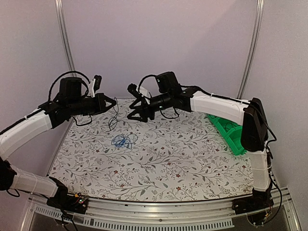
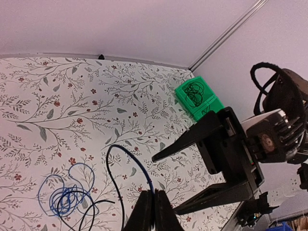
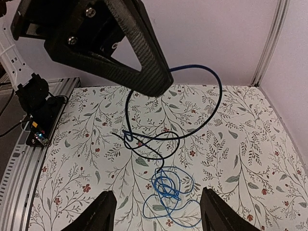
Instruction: Untangle the cables
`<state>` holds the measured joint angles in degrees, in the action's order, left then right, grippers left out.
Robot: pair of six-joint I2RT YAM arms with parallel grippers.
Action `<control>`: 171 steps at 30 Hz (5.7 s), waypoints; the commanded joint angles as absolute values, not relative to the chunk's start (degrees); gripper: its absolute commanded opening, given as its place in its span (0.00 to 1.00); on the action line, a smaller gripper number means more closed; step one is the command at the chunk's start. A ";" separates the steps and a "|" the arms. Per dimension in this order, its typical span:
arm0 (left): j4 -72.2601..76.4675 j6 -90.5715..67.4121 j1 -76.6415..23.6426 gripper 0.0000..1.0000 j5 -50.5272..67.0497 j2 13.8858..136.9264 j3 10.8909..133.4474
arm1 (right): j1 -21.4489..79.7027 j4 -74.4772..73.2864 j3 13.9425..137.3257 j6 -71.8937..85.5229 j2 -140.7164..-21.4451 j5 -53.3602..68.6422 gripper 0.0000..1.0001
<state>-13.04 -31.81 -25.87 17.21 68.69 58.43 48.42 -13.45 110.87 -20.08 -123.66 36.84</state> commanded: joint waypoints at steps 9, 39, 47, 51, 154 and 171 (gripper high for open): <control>-9.23 -34.08 -26.08 0.00 20.25 69.43 57.66 | 50.31 -18.84 117.24 -23.10 -130.51 33.09 0.58; -7.81 -36.02 -26.19 0.00 21.32 68.65 56.00 | 50.71 -16.35 121.49 -18.46 -135.16 34.88 0.32; -7.66 -36.24 -26.38 0.00 21.03 68.25 55.64 | 51.05 -16.22 121.82 -18.37 -136.19 34.43 0.23; -7.62 -36.27 -26.45 0.00 21.07 68.12 55.46 | 51.11 -16.20 121.82 -18.28 -136.64 33.87 0.23; 4.78 -31.51 -27.38 0.00 34.21 73.21 54.69 | 46.85 -10.82 115.84 -0.18 -127.74 45.16 0.65; 4.15 -30.32 -28.75 0.00 35.44 75.61 56.10 | 42.35 -5.70 112.29 7.50 -125.51 49.56 0.69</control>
<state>4.71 -31.42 -27.40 33.91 74.89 53.93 41.93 -7.46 108.73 4.38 -126.69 50.37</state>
